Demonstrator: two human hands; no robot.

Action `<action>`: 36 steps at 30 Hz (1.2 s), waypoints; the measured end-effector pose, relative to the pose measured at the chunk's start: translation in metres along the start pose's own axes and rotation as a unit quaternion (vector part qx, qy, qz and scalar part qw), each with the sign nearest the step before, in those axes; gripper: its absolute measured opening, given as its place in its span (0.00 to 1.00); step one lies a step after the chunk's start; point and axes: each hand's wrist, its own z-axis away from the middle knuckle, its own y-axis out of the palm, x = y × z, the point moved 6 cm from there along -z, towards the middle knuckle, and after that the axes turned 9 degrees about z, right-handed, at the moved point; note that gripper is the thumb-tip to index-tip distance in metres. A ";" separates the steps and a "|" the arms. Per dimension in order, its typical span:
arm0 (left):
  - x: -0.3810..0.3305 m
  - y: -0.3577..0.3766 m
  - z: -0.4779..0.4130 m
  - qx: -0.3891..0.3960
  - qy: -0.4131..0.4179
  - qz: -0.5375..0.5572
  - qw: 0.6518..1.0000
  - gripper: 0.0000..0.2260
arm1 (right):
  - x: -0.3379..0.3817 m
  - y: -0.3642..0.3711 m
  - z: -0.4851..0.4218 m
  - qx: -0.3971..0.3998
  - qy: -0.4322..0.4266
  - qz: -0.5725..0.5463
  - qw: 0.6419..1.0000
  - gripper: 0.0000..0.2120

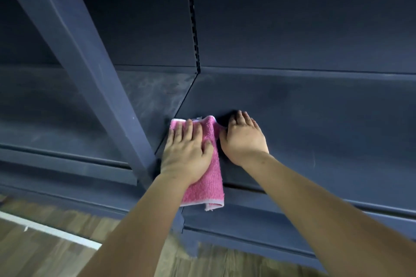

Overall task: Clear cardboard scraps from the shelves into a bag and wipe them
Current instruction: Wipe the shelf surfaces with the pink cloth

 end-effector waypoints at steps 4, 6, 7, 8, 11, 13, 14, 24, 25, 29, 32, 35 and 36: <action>-0.027 0.007 0.013 -0.001 0.089 -0.001 0.996 0.27 | -0.004 -0.004 -0.002 -0.032 0.007 -0.081 0.996 0.25; -0.036 0.007 0.001 0.019 0.106 0.008 0.994 0.27 | -0.010 -0.008 -0.001 -0.064 0.031 -0.148 0.986 0.22; -0.040 0.008 -0.009 0.036 0.101 0.016 0.994 0.27 | -0.015 -0.011 0.001 -0.081 0.051 -0.179 0.979 0.20; -0.045 0.010 -0.019 0.057 0.094 0.019 0.994 0.27 | -0.019 -0.014 0.002 -0.100 0.067 -0.201 0.972 0.20; -0.055 0.016 -0.048 0.087 0.079 -0.009 0.993 0.30 | -0.022 -0.017 0.002 -0.122 0.082 -0.203 0.968 0.19; -0.048 0.015 -0.060 0.074 0.060 -0.020 0.995 0.29 | -0.020 -0.015 0.000 -0.104 0.069 -0.173 0.977 0.21; -0.040 0.013 -0.062 0.064 0.047 -0.018 0.997 0.28 | -0.018 -0.013 -0.002 -0.093 0.059 -0.156 0.982 0.21; -0.007 -0.003 -0.024 -0.010 -0.069 0.009 0.998 0.26 | -0.001 -0.017 0.003 -0.088 -0.017 -0.096 0.991 0.21; -0.011 -0.003 -0.016 -0.014 -0.079 0.009 0.997 0.26 | 0.002 -0.022 0.007 -0.107 -0.033 -0.088 0.990 0.19; -0.014 0.000 0.017 -0.032 -0.109 0.008 0.994 0.26 | 0.022 -0.032 0.040 -0.102 -0.125 -0.074 0.984 0.15; -0.009 0.003 0.038 -0.034 -0.117 -0.002 0.993 0.27 | 0.037 -0.022 0.071 -0.044 -0.159 -0.055 0.985 0.18; -0.006 0.002 0.054 -0.035 -0.122 -0.009 0.992 0.26 | 0.044 -0.018 0.091 -0.061 -0.167 -0.015 0.984 0.18; -0.006 0.001 0.059 -0.037 -0.117 -0.012 0.992 0.26 | 0.045 -0.020 0.094 -0.088 -0.176 0.009 0.980 0.17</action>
